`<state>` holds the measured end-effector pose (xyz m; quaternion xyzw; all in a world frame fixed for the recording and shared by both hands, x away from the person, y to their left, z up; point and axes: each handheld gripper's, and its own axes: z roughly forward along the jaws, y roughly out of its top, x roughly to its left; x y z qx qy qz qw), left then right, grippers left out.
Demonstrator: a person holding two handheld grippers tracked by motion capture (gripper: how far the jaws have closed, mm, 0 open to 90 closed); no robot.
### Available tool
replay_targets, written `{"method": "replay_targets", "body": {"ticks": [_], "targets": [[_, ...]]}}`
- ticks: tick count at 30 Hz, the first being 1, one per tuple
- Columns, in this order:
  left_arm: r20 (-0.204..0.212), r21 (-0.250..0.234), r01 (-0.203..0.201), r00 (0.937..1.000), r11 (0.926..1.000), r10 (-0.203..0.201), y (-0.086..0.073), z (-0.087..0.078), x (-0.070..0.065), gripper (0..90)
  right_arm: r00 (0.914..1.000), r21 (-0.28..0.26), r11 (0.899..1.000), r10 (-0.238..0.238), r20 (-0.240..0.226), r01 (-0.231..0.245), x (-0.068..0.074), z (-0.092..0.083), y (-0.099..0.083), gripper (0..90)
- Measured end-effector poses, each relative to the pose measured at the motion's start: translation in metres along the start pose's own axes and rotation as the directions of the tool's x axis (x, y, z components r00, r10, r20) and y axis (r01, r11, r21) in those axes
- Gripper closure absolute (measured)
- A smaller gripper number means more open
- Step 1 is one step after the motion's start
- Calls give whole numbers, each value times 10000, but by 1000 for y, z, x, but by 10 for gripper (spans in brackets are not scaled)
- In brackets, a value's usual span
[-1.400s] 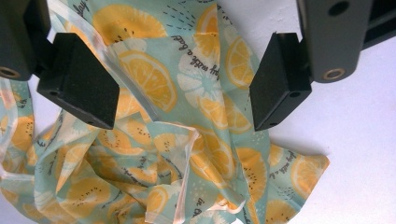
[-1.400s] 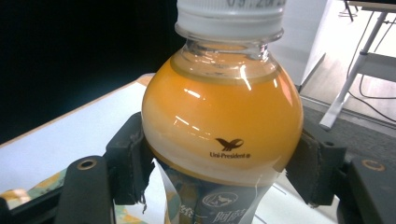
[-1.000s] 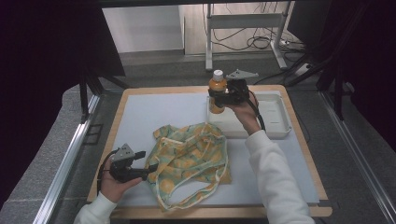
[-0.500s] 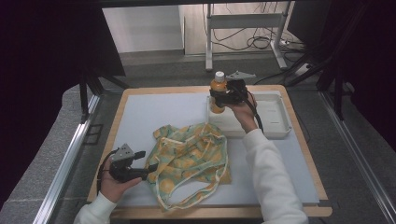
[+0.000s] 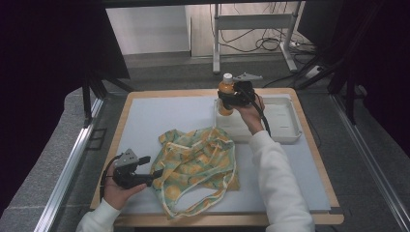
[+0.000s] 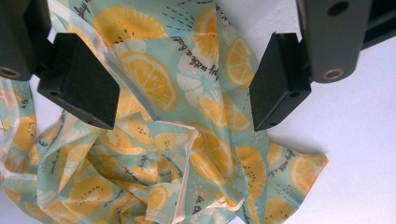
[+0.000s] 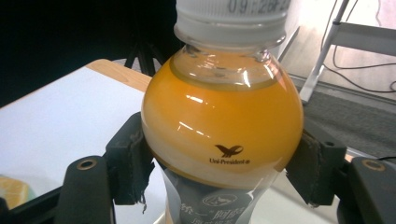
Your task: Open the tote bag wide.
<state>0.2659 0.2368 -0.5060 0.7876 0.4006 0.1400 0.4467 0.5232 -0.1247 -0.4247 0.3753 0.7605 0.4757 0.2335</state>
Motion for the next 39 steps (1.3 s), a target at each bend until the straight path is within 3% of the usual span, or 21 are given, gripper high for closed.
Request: {"method": "replay_targets", "body": {"ticks": [14, 26, 34, 39], "targets": [[12, -48, 46, 10000, 10000, -46, 0, -1, 0, 248, 9993, 87, 9996, 250, 284, -253, -9, 19, -5, 315], [51, -19, 20, 10000, 10000, -20, 0, 0, 0, 248, 9980, 284, 9993, 226, 592, -244, -11, 36, -15, 314], [52, -54, 31, 10000, 10000, -31, 0, -1, 1, 248, 9944, 275, 9996, 74, 1053, -103, -11, 45, -18, 313], [49, -67, 17, 10000, 10000, -16, 0, -1, 0, 248, 9949, 517, 9987, -29, 1007, -23, -10, 49, -22, 311]]}}
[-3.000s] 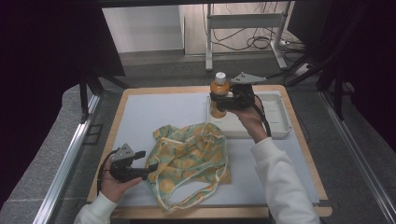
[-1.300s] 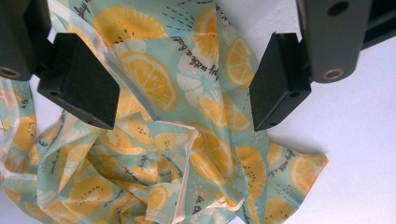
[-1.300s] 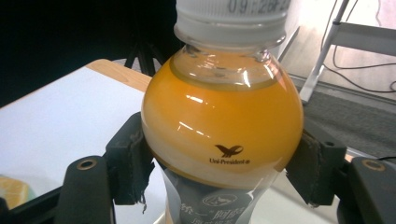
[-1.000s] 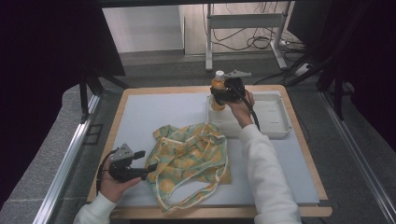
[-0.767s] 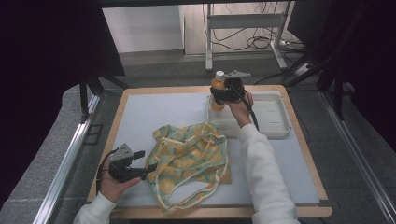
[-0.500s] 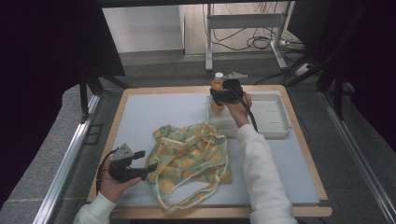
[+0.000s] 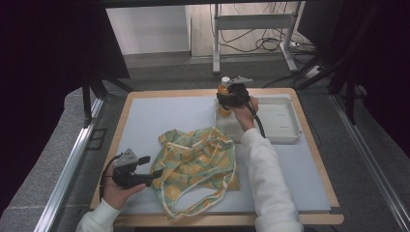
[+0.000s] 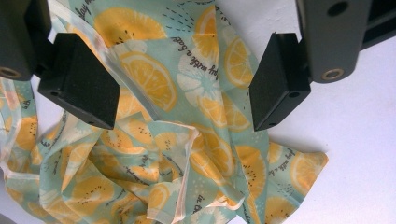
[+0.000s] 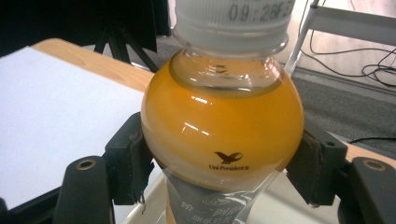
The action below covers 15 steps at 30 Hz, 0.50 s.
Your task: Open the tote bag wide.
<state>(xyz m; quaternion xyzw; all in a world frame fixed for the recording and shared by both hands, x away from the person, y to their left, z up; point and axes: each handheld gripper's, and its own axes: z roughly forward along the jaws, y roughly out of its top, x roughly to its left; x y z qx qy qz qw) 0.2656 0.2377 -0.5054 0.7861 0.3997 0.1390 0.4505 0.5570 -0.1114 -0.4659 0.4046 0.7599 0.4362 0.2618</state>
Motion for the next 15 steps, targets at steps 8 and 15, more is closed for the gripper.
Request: {"method": "replay_targets", "body": {"ticks": [8, 15], "targets": [[-13, 13, -24, 10000, 10000, 24, 0, 0, 0, 247, 9994, 209, 9996, -195, -271, 201, 2, 0, -3, 308], [-34, -6, -41, 10000, 10000, 41, 0, 0, -1, 246, 9984, 312, 9993, 232, -513, -216, 2, -2, -3, 194]]}}
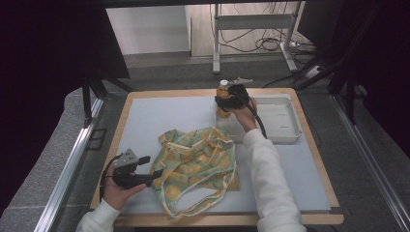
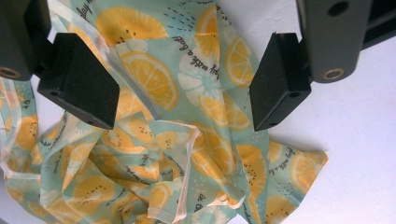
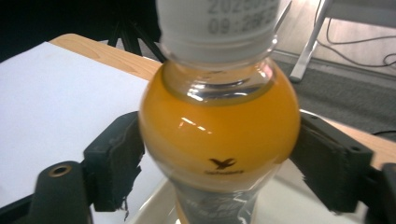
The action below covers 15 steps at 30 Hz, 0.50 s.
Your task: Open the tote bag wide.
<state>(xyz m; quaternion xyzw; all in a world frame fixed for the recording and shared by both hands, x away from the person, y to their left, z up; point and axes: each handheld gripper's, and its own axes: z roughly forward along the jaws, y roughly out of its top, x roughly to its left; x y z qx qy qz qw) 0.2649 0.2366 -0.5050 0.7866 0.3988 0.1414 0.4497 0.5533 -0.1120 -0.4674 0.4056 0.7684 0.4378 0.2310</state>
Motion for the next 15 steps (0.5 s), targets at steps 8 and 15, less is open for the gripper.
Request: {"method": "replay_targets", "body": {"ticks": [8, 15], "targets": [[6, 20, 7, 10000, 10000, -7, 0, 1, 0, 245, 9984, -129, 9994, 329, -456, -335, -1, -7, 0, 110], [-10, 4, -7, 10000, 10000, 7, 0, 0, 0, 245, 9981, -440, 9982, 373, -487, -395, 0, -19, 2, 87]]}}
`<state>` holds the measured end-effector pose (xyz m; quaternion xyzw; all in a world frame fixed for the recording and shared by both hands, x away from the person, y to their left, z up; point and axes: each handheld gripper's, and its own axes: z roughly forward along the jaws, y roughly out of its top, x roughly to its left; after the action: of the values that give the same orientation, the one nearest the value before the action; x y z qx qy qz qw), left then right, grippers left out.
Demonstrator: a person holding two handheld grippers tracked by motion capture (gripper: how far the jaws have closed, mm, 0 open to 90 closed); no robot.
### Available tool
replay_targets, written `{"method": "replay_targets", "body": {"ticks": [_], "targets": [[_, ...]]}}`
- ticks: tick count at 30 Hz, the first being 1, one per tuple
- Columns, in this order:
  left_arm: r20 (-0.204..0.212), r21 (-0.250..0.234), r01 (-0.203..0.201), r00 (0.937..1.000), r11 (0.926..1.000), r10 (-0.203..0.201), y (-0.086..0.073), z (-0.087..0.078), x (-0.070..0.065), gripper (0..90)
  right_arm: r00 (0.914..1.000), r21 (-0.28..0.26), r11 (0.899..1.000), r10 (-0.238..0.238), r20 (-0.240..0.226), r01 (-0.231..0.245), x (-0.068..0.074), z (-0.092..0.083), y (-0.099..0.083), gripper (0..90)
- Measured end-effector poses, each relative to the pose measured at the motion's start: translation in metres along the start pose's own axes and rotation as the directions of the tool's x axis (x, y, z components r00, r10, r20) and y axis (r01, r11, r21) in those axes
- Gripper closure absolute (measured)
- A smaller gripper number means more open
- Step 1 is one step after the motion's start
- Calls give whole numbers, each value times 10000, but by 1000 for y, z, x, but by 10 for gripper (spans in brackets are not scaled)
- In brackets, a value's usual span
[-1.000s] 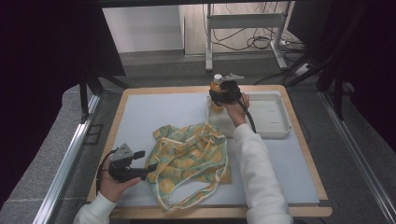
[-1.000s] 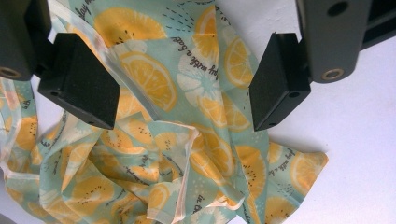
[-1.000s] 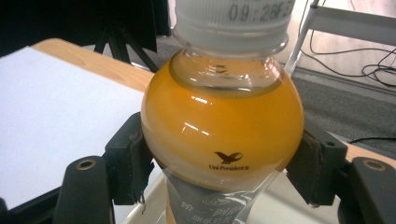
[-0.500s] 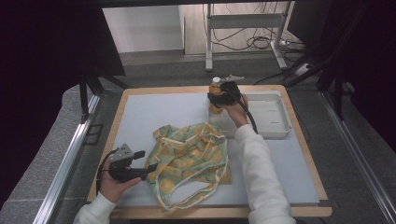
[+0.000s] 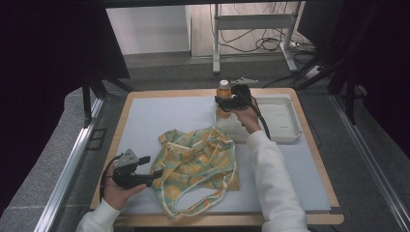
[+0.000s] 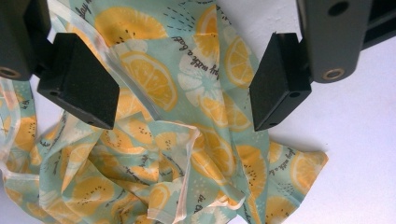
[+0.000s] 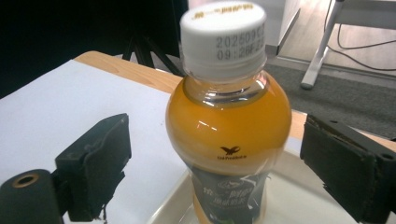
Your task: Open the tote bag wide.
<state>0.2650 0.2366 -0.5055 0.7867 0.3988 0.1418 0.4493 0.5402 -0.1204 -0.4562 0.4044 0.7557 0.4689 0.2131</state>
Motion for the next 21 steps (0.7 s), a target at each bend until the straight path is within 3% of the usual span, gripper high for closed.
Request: {"method": "replay_targets", "body": {"ticks": [10, 21], "targets": [[-88, -169, 2, 10000, 9999, -4, 0, -2, 0, 246, 10000, -413, 9991, -52, 20, 52, 5, -32, -2, 76], [-72, -101, -26, 10000, 9999, 25, 0, 0, -2, 246, 9978, -428, 9986, -343, -564, 319, 20, -71, -13, 95]]}}
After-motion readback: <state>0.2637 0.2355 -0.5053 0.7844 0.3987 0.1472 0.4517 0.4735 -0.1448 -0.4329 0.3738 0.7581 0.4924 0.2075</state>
